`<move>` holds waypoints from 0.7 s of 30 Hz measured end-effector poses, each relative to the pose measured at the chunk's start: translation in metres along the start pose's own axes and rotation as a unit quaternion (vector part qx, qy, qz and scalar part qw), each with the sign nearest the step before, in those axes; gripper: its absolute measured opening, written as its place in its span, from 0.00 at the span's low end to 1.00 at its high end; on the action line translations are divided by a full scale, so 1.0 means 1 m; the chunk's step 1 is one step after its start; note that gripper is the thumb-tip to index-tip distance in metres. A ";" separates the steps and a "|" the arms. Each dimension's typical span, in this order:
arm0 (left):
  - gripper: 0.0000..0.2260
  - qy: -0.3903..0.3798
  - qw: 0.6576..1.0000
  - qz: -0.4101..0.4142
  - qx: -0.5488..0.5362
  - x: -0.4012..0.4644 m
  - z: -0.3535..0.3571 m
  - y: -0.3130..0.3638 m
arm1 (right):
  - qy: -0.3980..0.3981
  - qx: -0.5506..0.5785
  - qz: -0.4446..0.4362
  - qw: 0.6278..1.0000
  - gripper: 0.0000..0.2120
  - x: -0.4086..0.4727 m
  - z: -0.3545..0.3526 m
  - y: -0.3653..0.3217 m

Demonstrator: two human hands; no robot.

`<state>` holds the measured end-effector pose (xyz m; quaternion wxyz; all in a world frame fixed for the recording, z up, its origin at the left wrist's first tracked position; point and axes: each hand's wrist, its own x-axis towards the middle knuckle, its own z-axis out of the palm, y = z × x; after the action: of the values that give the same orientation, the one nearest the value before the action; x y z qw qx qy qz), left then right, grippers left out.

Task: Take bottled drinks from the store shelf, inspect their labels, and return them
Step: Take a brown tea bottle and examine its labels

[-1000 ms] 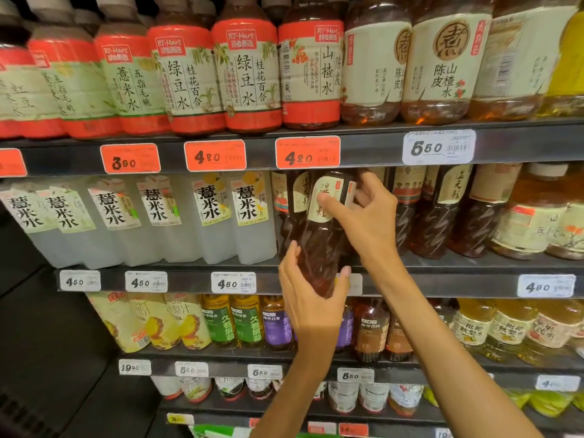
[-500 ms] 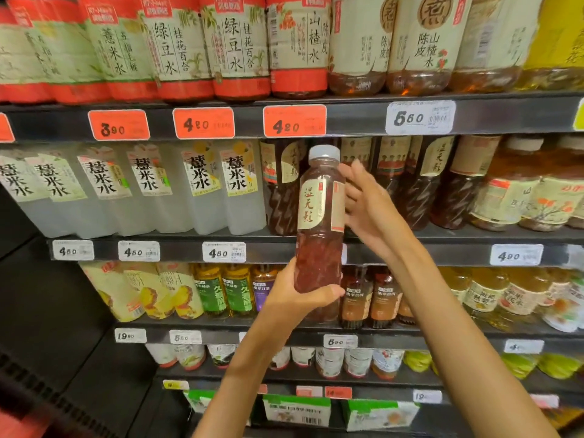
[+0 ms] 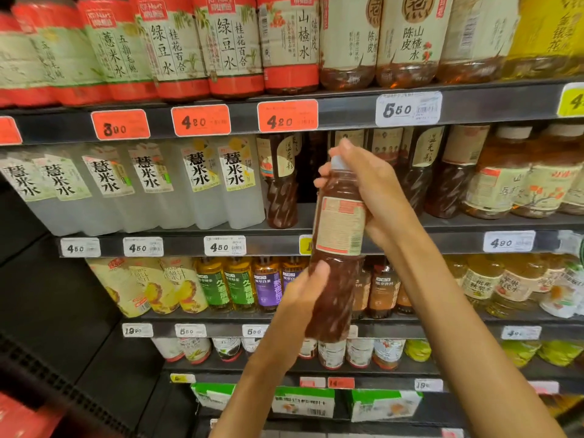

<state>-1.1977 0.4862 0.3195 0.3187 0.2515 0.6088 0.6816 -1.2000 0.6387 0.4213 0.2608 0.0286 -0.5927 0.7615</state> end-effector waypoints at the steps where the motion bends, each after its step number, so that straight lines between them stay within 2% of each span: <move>1: 0.29 0.008 0.999 -0.011 -0.035 0.001 -0.001 0.000 | 0.000 -0.007 -0.003 1.000 0.11 0.000 0.001 -0.002; 2: 0.32 -0.002 0.997 -0.016 -0.071 0.001 -0.002 0.001 | -0.012 -0.007 0.004 1.000 0.11 0.000 0.002 -0.006; 4: 0.35 -0.070 0.987 -0.032 -0.143 -0.003 -0.004 0.005 | -0.076 0.032 0.052 0.995 0.13 0.001 0.002 -0.015; 6: 0.34 -0.149 0.960 -0.060 -0.231 -0.005 0.000 0.006 | -0.150 0.131 0.108 0.974 0.12 0.002 0.004 -0.022; 8: 0.32 -0.196 0.929 -0.080 -0.304 -0.005 0.007 0.008 | -0.184 0.204 0.128 0.953 0.10 0.002 0.010 -0.020; 9: 0.32 -0.199 0.924 -0.080 -0.317 -0.004 0.010 0.006 | -0.182 0.212 0.127 0.952 0.09 0.002 0.012 -0.018; 11: 0.34 -0.167 0.946 -0.065 -0.269 -0.001 0.008 0.001 | -0.156 0.163 0.113 0.968 0.06 0.002 0.013 -0.016; 13: 0.32 -0.095 0.978 -0.037 -0.181 0.002 -0.001 -0.001 | -0.097 0.058 0.074 0.991 0.05 0.001 0.013 -0.017; 16: 0.30 -0.032 0.991 -0.029 -0.130 0.006 -0.006 0.007 | 0.000 -0.031 0.017 0.999 0.06 -0.001 0.015 -0.018; 19: 0.33 -0.054 0.979 -0.051 -0.188 0.006 0.000 0.012 | 0.028 -0.051 -0.010 0.998 0.08 -0.002 0.019 -0.022; 21: 0.33 -0.119 0.960 -0.074 -0.242 0.002 0.005 0.013 | 0.006 -0.044 -0.025 0.999 0.08 -0.001 0.019 -0.029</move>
<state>-1.1972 0.4897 0.3333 0.4901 0.2004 0.4006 0.7477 -1.1922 0.6257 0.4522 0.2846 0.0272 -0.6232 0.7280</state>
